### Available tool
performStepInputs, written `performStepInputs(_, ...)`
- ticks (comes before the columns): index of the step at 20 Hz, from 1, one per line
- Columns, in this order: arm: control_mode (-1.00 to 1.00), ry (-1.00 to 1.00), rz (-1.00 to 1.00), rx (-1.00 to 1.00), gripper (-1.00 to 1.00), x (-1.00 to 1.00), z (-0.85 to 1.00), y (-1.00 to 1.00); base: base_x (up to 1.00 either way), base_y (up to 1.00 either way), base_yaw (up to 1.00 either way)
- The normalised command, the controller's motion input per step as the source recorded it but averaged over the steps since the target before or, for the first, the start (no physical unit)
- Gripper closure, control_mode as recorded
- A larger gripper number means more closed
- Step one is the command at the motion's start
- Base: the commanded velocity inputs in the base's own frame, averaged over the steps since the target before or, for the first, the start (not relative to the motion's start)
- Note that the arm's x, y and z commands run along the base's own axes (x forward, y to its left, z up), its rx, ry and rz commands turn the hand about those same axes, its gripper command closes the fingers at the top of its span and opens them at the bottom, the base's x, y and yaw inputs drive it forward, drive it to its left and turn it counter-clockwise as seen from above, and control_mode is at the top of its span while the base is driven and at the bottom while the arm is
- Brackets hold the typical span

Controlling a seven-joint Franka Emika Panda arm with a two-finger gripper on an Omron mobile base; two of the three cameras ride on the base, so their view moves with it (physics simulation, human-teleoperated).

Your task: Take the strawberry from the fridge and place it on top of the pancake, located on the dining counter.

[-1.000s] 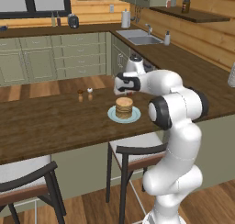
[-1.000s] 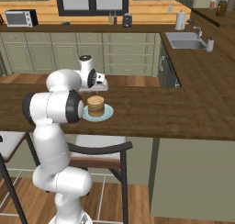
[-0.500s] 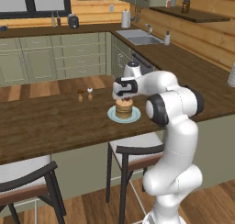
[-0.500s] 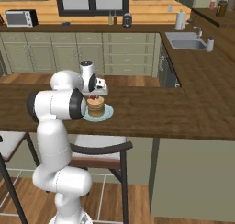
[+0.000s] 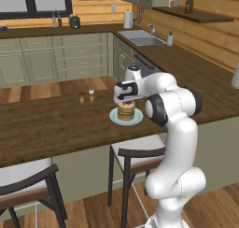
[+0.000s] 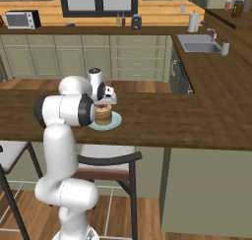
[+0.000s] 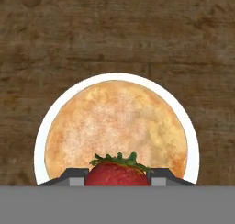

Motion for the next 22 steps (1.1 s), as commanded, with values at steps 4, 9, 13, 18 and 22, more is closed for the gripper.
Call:
performStepInputs(4,-1.0,0.0,0.0,0.0,1.0,0.34,0.0,0.0,0.0,0.0,0.0)
performStepInputs(9,-1.0,0.07,0.0,0.0,1.0,0.04,-0.05,0.0,0.0,0.0,0.0)
performStepInputs(13,-1.0,0.12,0.0,0.0,1.0,0.0,-0.21,0.0,0.0,0.0,0.0)
performStepInputs(18,-1.0,0.12,0.0,0.0,1.0,0.0,-0.14,0.0,0.0,0.0,0.0)
performStepInputs(22,-1.0,0.08,0.0,0.0,1.0,0.0,-0.06,0.0,0.0,0.0,0.0)
